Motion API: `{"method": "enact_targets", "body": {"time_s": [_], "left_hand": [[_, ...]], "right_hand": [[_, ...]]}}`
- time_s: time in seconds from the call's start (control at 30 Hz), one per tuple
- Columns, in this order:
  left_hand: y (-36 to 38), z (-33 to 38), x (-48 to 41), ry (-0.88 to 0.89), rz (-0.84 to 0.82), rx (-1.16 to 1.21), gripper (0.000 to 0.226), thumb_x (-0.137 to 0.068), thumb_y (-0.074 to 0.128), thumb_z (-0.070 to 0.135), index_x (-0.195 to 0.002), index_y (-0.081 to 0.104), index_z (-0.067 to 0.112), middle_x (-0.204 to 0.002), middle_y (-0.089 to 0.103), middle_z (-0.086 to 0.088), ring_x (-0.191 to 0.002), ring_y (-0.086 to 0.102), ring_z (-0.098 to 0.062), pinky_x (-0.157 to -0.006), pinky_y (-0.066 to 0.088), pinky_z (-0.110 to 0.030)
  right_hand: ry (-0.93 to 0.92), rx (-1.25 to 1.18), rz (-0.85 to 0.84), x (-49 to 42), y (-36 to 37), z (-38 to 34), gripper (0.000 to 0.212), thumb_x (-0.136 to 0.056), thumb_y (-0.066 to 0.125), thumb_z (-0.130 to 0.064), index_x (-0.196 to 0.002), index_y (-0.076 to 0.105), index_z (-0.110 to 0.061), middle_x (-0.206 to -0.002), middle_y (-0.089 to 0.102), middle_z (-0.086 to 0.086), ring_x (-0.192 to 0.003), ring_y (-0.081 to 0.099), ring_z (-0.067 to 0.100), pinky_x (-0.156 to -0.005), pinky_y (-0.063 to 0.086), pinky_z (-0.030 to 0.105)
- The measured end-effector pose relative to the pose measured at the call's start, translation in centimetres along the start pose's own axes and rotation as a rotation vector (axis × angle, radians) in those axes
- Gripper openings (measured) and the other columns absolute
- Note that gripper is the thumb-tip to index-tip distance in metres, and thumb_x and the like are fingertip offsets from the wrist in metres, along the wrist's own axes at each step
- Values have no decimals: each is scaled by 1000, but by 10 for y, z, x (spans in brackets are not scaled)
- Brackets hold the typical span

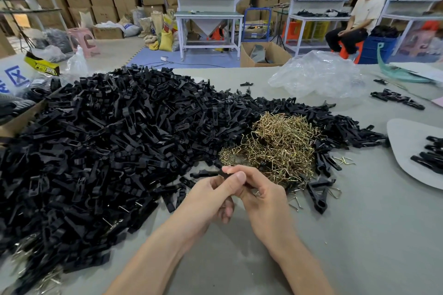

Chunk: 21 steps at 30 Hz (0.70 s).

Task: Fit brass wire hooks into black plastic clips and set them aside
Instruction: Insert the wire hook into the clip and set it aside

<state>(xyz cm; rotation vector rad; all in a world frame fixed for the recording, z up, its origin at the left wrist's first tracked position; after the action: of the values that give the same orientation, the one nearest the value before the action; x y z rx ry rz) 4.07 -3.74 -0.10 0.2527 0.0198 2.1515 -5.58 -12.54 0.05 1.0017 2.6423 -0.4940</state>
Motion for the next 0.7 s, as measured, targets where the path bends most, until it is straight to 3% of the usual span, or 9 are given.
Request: {"method": "enact_targets", "body": {"time_s": [0.1,0.2,0.3,0.4,0.5,0.7], "left_hand": [[0,3,3,-16,-56,41,61,-69,73,63,-91,64,7,-57,54,-8,-53,50,-19,-49,42,-25],[-1,5,5,-25,-114,34,59,-77,71,59,-94,65,4,-61,52,-8,-52,50,-15,-49,42,-24],[0,8,6,-16,-173,19,53,-79,70,59,-91,69,8,-75,53,-16,-53,51,-13,-50,43,-24],[1,10,8,-5,-214,20,45,-82,69,59,-86,73,14,-74,57,-10,-54,50,-13,-55,44,-23],[-1,8,8,-30,-183,58,47,-78,72,55,-83,71,9,-76,50,-13,-57,50,-13,-61,46,-25],[1,9,11,-59,-165,160,20,-82,71,37,-71,75,20,-65,59,2,-56,50,-8,-58,46,-22]], "right_hand": [[-8,39,5,0,2,-1,37,-96,64,-15,-113,69,-47,-101,75,-21,-91,74,8,-84,59,37],[-62,115,10,1,3,-5,35,-94,62,-22,-118,66,-48,-104,73,-26,-98,71,4,-87,56,29],[-88,178,5,3,3,-4,40,-94,66,-11,-118,69,-43,-96,74,-24,-91,71,5,-82,55,24],[-96,153,-10,2,2,-4,38,-94,67,-8,-114,73,-39,-87,74,-21,-82,72,7,-76,53,17],[-45,71,-62,1,5,-4,37,-94,66,-6,-114,73,-36,-72,72,-17,-65,71,11,-67,52,15],[5,-58,-89,0,4,-9,43,-88,71,0,-108,73,-37,-104,73,-26,-91,70,-4,-74,50,6]]}}
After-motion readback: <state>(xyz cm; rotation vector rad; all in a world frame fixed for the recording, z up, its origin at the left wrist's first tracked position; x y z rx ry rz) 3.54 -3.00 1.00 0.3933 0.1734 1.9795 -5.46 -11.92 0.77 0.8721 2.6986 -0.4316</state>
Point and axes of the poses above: each hand's wrist, its own x-axis away from the middle knuckle, its own y-axis out of the palm, z = x × y, the point moved 3 cm from there along -x, towards the middle knuckle
